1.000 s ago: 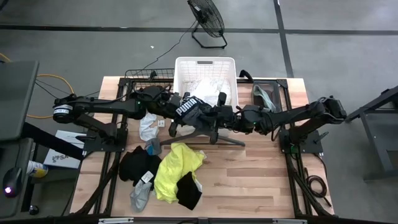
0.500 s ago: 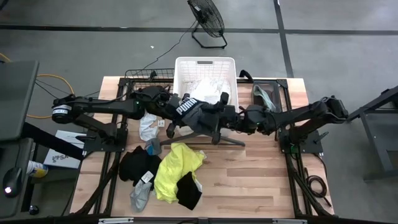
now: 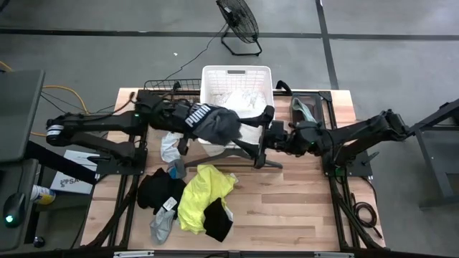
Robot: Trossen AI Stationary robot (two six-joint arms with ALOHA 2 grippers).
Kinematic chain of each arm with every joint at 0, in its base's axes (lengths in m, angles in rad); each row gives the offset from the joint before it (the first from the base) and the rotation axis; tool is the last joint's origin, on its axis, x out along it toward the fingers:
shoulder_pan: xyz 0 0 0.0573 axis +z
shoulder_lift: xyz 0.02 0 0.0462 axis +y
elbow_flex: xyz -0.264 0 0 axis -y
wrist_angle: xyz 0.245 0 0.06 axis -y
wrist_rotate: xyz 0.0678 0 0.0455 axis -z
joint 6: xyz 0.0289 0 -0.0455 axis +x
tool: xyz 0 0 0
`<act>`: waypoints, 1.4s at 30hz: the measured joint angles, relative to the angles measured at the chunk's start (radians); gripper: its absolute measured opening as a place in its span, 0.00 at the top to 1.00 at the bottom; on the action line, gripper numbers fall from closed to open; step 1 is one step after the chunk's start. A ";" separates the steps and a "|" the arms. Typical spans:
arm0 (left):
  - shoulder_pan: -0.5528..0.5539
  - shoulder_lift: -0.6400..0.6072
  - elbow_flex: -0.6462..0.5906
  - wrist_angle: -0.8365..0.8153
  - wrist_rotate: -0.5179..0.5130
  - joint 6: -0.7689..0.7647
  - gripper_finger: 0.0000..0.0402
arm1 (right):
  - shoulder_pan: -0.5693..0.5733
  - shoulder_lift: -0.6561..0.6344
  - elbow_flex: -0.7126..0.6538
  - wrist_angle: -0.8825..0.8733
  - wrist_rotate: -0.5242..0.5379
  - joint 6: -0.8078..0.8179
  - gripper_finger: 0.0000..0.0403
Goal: Pick & Place Cloths
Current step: Put the grey underwear into the wire basket
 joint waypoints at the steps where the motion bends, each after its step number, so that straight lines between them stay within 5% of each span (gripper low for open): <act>1: 0.000 -0.023 0.000 -0.032 -0.037 0.024 0.95 | 0.005 0.000 0.000 -0.006 0.014 0.000 0.24; 12: 0.000 -0.273 -0.002 -0.463 -0.477 0.180 0.95 | 0.018 0.000 0.000 -0.064 0.057 0.003 0.25; 24: 0.009 -0.340 -0.002 -0.842 -0.956 0.046 0.95 | 0.018 0.000 0.000 -0.070 0.095 0.003 0.25; 32: 0.202 -0.287 -0.002 -0.973 -0.947 -0.088 0.95 | 0.017 0.000 0.000 -0.081 0.117 0.003 0.25; 42: 0.519 -0.167 -0.002 -1.007 -0.675 -0.116 0.95 | 0.018 -0.001 0.000 -0.126 0.117 0.004 0.25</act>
